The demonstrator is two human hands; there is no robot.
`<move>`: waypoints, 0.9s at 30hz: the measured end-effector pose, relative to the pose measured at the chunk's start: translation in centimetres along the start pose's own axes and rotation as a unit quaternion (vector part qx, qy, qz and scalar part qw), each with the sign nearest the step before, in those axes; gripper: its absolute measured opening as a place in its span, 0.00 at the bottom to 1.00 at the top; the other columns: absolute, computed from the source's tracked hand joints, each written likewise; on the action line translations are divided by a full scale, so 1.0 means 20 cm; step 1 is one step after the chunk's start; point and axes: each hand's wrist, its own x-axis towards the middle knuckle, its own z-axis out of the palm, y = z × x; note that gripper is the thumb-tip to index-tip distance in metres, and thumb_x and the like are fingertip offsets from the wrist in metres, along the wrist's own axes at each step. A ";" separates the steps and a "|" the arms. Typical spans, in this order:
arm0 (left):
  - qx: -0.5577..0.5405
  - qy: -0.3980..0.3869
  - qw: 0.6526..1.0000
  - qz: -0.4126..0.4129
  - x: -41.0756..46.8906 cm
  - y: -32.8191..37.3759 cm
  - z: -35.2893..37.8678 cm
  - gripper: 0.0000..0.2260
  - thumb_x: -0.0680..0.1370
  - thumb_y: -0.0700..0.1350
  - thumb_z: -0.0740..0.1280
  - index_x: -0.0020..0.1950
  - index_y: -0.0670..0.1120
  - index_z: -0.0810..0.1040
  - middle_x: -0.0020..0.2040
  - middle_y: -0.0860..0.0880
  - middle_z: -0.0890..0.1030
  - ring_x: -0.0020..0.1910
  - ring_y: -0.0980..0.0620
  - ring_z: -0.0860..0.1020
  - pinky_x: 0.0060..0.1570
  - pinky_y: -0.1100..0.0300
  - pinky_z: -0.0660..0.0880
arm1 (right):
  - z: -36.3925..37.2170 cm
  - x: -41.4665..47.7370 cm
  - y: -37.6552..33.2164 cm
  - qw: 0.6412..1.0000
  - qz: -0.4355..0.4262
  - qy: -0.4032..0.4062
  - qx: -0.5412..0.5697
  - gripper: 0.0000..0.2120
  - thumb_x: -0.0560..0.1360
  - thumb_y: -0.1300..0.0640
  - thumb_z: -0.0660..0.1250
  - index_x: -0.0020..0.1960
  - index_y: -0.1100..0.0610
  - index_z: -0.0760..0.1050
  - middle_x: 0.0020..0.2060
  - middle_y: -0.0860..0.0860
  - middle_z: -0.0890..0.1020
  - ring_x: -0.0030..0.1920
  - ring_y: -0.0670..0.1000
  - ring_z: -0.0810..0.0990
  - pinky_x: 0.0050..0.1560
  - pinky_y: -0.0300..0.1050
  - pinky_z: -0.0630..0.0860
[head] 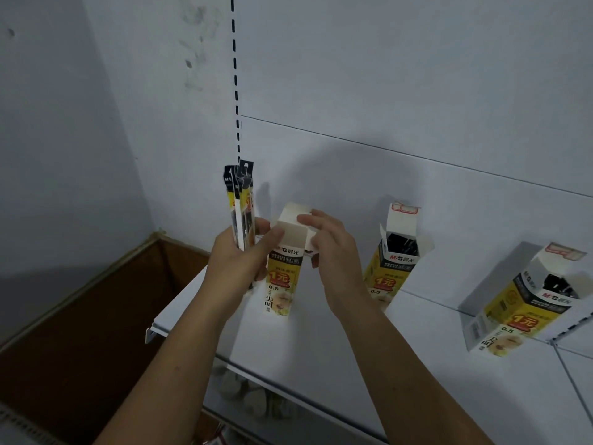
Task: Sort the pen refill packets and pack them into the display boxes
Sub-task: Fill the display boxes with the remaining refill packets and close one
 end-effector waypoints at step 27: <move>-0.199 0.012 0.977 -0.070 -0.08 0.06 -0.03 0.15 0.83 0.52 0.63 0.64 0.43 0.75 0.42 0.47 0.75 0.30 0.51 0.68 0.30 0.58 0.65 | -0.05 -0.11 -0.04 0.951 -0.215 0.063 -0.212 0.15 0.83 0.51 0.62 0.69 0.44 0.73 0.71 0.44 0.69 0.73 0.45 0.68 0.70 0.52 0.72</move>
